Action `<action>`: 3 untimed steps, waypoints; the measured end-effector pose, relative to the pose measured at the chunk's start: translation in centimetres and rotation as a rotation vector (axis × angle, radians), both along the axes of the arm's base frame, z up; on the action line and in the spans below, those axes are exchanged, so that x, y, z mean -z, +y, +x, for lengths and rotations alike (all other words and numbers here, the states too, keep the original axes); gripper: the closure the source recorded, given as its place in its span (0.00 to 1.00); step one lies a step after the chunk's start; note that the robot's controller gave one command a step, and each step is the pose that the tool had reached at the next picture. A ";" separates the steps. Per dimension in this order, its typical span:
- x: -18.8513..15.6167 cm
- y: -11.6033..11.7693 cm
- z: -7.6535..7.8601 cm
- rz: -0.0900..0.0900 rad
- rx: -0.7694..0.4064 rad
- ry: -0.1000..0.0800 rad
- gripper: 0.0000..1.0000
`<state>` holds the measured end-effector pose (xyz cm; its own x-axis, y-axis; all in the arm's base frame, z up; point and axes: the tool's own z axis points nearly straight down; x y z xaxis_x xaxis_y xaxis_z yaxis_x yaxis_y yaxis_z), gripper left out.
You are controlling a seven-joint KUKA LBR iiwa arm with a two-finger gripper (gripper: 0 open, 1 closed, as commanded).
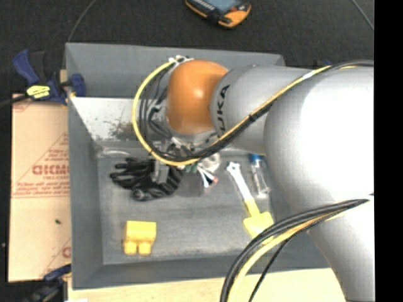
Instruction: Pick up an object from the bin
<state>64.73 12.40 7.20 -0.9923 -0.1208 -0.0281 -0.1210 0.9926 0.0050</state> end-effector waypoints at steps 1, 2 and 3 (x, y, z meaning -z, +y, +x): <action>-0.1 0.1 -1.3 0.000 -0.007 -0.002 1.00; 0.0 -1.5 0.5 0.002 0.012 -0.005 1.00; 0.0 -0.6 0.4 0.003 0.009 -0.006 1.00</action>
Offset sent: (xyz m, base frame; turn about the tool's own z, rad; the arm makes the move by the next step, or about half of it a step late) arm 0.0027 -0.0145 -0.0020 0.0095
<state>65.11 11.79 7.21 -0.9932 -0.1113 -0.0345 -0.1116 0.9937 0.0068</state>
